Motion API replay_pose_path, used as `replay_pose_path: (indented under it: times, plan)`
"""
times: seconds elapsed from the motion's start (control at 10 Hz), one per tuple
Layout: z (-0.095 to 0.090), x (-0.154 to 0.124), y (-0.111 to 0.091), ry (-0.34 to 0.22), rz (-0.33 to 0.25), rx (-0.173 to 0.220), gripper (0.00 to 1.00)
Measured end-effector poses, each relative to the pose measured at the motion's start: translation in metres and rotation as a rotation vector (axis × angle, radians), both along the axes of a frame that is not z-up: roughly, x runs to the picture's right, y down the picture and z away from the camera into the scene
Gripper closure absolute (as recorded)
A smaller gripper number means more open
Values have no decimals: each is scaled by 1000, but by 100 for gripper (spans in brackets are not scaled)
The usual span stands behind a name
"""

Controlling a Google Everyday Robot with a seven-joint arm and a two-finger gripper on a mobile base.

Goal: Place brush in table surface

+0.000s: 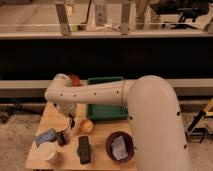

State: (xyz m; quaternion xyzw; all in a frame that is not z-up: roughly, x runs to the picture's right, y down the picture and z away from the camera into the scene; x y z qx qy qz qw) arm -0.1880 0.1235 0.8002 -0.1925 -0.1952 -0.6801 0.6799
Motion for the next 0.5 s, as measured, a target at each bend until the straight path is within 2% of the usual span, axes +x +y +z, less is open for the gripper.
replay_pose_path:
  times: [0.5]
  plan:
    - [-33, -9, -23, -7, -32, 50, 100]
